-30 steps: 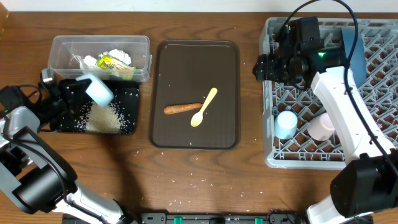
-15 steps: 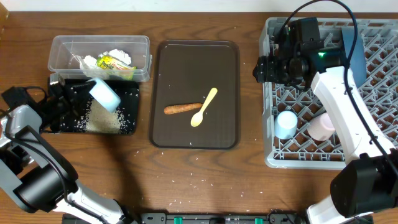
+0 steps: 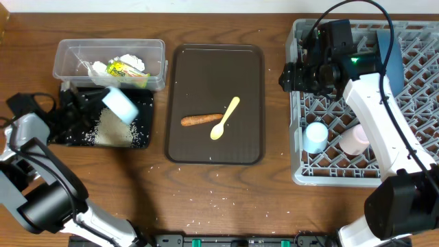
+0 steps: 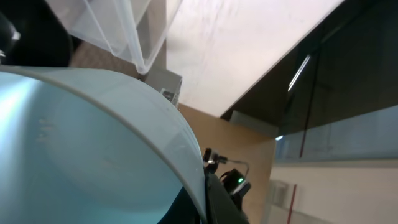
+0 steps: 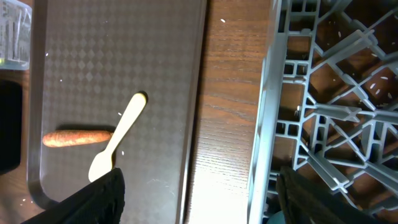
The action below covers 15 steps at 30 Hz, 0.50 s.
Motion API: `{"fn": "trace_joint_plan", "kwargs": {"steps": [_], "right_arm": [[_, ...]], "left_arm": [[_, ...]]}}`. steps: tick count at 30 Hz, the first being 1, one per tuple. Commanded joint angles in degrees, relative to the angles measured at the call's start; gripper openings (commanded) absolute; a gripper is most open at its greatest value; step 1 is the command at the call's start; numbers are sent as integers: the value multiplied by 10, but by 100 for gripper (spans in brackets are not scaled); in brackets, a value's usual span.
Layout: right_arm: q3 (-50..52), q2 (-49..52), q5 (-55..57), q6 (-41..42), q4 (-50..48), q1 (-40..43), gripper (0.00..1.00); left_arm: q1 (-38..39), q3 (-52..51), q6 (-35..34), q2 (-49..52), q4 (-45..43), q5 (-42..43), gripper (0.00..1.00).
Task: Sort waste into correct bins and load items into the dishwasher rack
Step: 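Carry the rice bowl left and tip rice onto the black tray, then bring the emptied bowl back and set it on the brown tray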
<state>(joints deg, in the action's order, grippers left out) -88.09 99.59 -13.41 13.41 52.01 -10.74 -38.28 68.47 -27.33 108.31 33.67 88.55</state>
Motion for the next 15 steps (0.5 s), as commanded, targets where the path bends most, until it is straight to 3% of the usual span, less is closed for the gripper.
{"fn": "trace_joint_plan", "kwargs": {"steps": [1,8,15], "right_arm": [[-3,-2,2,-9,0,2,79],[-3,-2,1,-9,-4,2,81],[-3,-2,1,-11,3,2,82]], "left_arm": [[43,8,25,-60,-20,14,6],[200,8,45,-163,-30,-162,6],[441,7,68,-171,52,-492,6]]}}
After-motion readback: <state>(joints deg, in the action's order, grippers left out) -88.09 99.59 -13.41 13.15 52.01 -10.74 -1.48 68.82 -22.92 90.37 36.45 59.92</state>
